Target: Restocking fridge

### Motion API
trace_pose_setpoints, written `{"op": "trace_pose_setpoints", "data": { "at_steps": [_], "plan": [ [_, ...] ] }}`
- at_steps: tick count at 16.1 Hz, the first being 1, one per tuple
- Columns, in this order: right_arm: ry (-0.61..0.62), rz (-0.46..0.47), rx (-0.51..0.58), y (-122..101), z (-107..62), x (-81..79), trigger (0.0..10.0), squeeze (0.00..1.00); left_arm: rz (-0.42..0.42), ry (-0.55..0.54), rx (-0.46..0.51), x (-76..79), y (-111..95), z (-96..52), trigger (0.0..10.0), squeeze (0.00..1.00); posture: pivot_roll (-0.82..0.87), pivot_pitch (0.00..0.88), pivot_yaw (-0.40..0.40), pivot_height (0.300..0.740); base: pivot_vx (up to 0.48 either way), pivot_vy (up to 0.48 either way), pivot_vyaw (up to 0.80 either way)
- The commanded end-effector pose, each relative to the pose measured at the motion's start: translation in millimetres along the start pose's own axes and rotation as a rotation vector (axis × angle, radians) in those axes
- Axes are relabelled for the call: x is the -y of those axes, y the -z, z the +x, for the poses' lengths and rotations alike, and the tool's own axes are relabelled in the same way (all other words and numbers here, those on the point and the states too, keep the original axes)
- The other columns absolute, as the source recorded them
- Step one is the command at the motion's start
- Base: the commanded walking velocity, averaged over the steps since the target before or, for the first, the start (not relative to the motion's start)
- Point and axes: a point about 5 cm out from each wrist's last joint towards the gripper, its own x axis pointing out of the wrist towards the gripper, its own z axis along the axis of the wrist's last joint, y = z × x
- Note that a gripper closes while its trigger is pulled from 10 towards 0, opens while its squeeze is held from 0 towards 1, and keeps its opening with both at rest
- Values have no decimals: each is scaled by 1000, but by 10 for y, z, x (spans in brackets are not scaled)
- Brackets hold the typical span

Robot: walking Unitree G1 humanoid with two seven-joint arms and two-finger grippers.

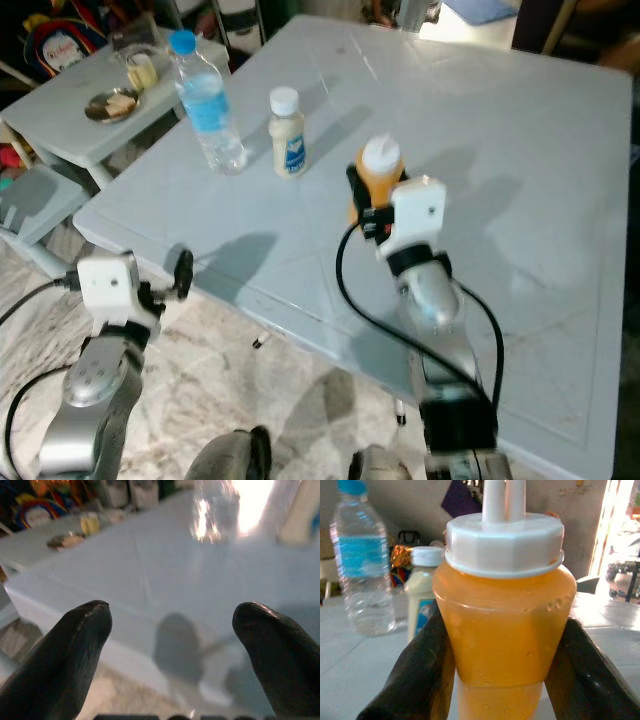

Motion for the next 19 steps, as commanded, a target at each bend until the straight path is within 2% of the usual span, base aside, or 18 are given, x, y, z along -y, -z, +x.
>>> {"op": "trace_pose_setpoints", "data": {
  "at_steps": [1, 4, 7, 10, 12, 14, 16, 17, 19],
  "plan": [
    [-39, -1, -52, 77, -12, -136, 10000, 0, 4, -45, 15, -71, -5, 38, 10000, 0, -24, 58, 43, 740, 0, 0, 800],
    [-88, -9, -42, 48, 66, -271, 10000, 0, 39, -53, 27, -99, 5, 135, 10000, 0, -23, 32, 22, 740, 0, 0, 800],
    [-99, 9, -58, 105, 26, -356, 10000, 0, 59, -93, 13, -243, 58, 75, 10000, 0, -10, 34, 40, 740, 0, 0, 800],
    [-106, 14, -82, 166, -38, -404, 10000, 0, 48, -80, -7, -155, 123, 24, 10000, 0, -1, 31, 43, 740, 0, 82, 800],
    [-72, 13, -123, 250, -117, -339, 10000, 0, 52, -66, -18, -116, 174, -43, 10000, 0, 9, 27, 31, 740, 0, 120, 800],
    [-22, 27, -167, 347, -149, -246, 10000, 0, 60, -74, -31, -143, 202, -69, 10000, 0, 16, 35, 28, 740, 0, 0, 800],
    [-47, 8, -156, 340, -124, -243, 10000, 0, 80, -78, -33, -188, 206, -77, 10000, 0, 14, 33, 25, 740, 0, 0, 800],
    [-55, 8, -149, 345, -73, -254, 10000, 0, 80, -103, -29, -255, 206, -49, 10000, 0, 18, 30, 27, 740, 0, 0, 800],
    [-66, 5, -134, 335, -1, -281, 10000, 0, 64, -117, -20, -276, 181, 1, 10000, 0, 23, 27, 23, 740, 0, 0, 800]
  ]
}}
